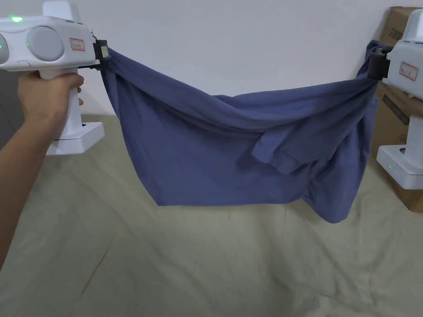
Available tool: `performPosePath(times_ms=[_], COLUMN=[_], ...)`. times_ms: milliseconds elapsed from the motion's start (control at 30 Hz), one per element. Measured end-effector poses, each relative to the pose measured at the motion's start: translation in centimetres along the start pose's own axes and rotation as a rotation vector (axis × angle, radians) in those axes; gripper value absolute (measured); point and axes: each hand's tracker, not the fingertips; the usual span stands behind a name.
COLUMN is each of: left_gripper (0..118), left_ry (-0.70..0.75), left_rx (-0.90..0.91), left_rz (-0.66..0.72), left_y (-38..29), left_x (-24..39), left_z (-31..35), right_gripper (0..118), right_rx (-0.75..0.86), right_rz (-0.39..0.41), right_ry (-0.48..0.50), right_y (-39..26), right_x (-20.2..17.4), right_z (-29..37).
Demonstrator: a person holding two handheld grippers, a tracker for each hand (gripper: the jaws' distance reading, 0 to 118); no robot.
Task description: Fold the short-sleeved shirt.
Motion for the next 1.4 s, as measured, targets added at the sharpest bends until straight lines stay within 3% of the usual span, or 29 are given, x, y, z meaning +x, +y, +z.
performPosePath(times_ms=[200,500,1000,1400], left_gripper=[2,2,2,2], left_ry=[0.002,-0.025,0.011,0.061], left_rx=[-0.063,-0.248,-0.457,-0.427], left_rz=[0.000,0.057,0.176,0.180], left_y=[-4.5,-17.9,-35.9,-38.8], left_x=[-0.2,-0.9,-5.8,-7.6], left_z=[-4.1,-5.4,9.3,21.2], right_gripper=[8,8,8,8], right_rx=[-0.051,-0.228,-0.411,-0.457], right_rz=[-0.025,-0.081,-0.180,-0.241], right_ry=[-0.006,-0.003,0.044,0.019], right_y=[-4.4,-16.2,-29.0,-33.2], right_x=[-1.2,-2.5,-2.7,-0.2], right_z=[-3.4,-4.5,12.1,23.2])
